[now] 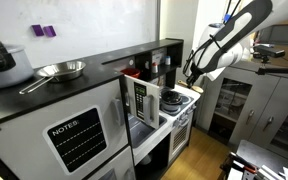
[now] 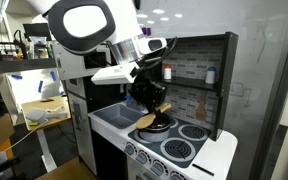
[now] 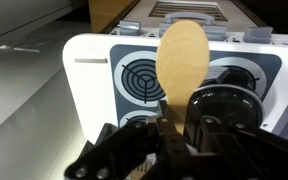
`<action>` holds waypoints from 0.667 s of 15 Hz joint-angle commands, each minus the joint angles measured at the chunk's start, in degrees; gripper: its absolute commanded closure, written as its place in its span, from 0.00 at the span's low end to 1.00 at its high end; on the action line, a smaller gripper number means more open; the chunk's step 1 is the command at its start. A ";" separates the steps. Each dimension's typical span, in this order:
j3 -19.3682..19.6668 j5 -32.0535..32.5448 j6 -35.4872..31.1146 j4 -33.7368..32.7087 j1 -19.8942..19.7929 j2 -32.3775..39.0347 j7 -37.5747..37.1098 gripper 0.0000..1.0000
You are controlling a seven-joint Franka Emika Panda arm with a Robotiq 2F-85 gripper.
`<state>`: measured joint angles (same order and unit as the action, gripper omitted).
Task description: Remove the wooden spoon from the sink and put it on the stove
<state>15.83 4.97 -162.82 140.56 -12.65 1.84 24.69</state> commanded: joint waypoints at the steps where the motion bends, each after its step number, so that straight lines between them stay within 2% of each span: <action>1: -0.52 -5.14 -0.27 -3.65 -0.50 4.16 4.93 0.95; 10: -1.62 -13.81 0.58 -11.99 -3.55 13.46 11.98 0.95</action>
<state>15.77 -5.77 -162.82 131.83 -14.26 12.35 33.49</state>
